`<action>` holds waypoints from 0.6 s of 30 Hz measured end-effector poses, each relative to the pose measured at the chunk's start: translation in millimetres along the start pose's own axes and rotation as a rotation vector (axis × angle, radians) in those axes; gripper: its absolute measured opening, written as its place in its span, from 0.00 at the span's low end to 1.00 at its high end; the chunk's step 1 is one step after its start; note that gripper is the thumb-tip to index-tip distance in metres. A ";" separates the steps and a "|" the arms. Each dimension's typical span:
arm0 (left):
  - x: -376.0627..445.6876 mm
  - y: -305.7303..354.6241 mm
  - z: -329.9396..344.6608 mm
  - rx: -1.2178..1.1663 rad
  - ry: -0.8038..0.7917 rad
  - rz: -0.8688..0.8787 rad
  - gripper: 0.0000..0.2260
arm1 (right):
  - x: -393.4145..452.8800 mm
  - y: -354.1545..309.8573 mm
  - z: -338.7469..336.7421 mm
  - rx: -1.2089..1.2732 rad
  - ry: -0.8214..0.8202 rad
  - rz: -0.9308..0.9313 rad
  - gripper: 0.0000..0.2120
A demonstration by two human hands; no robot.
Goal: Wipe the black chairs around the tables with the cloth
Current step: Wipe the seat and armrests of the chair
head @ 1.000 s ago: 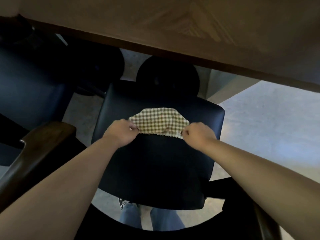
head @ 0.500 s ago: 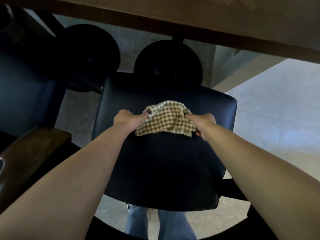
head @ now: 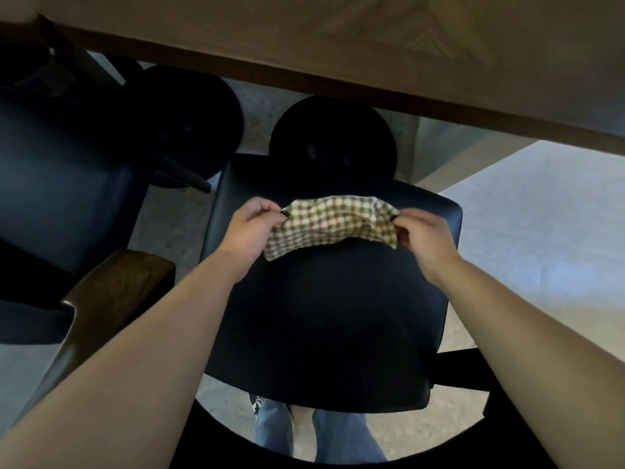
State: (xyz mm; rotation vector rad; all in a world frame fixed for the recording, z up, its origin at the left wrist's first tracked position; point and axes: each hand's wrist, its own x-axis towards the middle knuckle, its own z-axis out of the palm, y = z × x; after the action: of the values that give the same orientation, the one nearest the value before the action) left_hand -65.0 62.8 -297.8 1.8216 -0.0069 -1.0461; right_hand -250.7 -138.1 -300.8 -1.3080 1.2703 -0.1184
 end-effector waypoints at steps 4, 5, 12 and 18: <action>-9.6 4.5 -9.6 -0.025 0.058 0.136 0.15 | -11.7 -14.8 -5.5 -0.273 0.026 -0.231 0.09; -12.5 3.5 -13.0 -0.027 0.069 0.156 0.15 | -15.1 -15.0 -7.8 -0.311 0.043 -0.261 0.11; -33.8 2.9 -18.6 0.109 0.125 0.255 0.13 | -44.3 -7.4 -17.3 -0.239 0.060 -0.359 0.14; -50.1 25.6 -19.5 0.323 0.196 0.370 0.11 | -61.9 -18.8 -16.6 -0.003 0.058 -0.338 0.14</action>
State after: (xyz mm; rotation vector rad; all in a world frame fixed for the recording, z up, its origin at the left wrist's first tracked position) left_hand -72.8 86.1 -243.5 2.1043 -0.4003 -0.6285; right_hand -276.4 -112.8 -244.5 -1.5221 1.0879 -0.3951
